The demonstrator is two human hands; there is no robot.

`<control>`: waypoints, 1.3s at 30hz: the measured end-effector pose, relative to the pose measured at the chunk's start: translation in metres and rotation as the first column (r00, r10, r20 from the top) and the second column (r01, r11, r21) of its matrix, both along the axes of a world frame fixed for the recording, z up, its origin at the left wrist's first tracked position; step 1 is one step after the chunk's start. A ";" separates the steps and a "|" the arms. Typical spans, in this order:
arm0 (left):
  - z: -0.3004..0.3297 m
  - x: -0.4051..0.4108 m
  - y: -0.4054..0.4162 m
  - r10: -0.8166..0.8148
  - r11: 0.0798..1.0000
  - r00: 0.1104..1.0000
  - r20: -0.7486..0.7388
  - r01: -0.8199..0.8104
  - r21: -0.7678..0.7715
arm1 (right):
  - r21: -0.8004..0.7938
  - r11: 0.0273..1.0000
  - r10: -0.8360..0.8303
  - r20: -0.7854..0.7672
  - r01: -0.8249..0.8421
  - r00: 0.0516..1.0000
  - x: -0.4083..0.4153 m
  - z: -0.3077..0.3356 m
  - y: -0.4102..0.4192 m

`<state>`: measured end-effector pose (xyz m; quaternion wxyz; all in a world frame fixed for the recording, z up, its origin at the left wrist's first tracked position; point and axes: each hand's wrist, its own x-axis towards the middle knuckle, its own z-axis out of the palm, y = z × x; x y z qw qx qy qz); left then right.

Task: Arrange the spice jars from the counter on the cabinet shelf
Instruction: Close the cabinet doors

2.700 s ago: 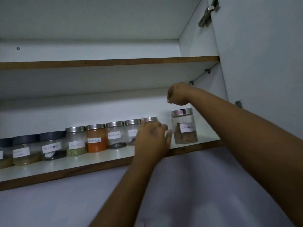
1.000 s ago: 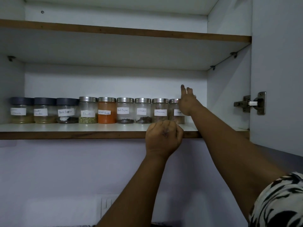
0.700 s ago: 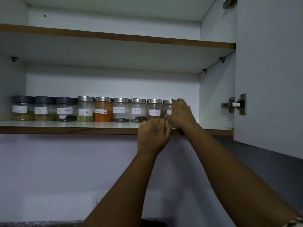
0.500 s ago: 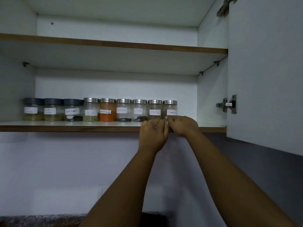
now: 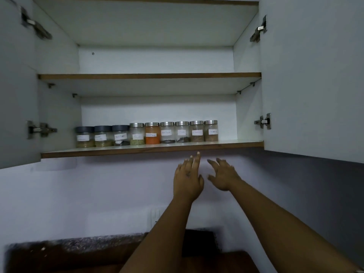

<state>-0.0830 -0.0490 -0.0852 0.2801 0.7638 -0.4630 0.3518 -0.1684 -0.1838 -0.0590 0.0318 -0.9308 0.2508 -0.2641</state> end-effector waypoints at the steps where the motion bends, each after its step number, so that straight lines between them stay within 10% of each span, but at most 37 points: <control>1: -0.015 -0.003 0.015 0.015 1.000 1.000 -0.001 -0.015 -0.019 | 0.027 1.000 -0.009 0.009 0.009 1.000 -0.005 -0.014 0.015; 17: 0.002 -0.122 0.127 0.054 0.911 0.989 -0.141 -0.106 -0.398 | -0.105 0.994 0.073 0.614 -0.010 0.786 -0.114 -0.006 0.169; 22: 0.036 -0.202 0.107 -0.155 0.872 0.978 -0.138 0.070 -0.484 | -0.157 0.988 0.115 0.761 0.009 0.639 -0.190 0.014 0.174; 29: 0.074 -0.324 0.064 -0.534 0.755 0.795 -0.288 0.295 -0.585 | -0.410 0.821 0.001 0.697 0.398 0.717 -0.330 0.063 0.132; 34: 0.096 -0.402 0.041 -0.611 0.755 0.742 -0.276 0.443 -0.483 | -0.026 0.927 -0.198 0.814 0.375 0.546 -0.394 0.083 0.098; 39: 0.094 -0.437 0.034 -0.542 0.835 0.800 -0.257 0.478 -0.272 | 0.341 0.912 -0.394 0.571 0.229 0.721 -0.418 0.084 0.073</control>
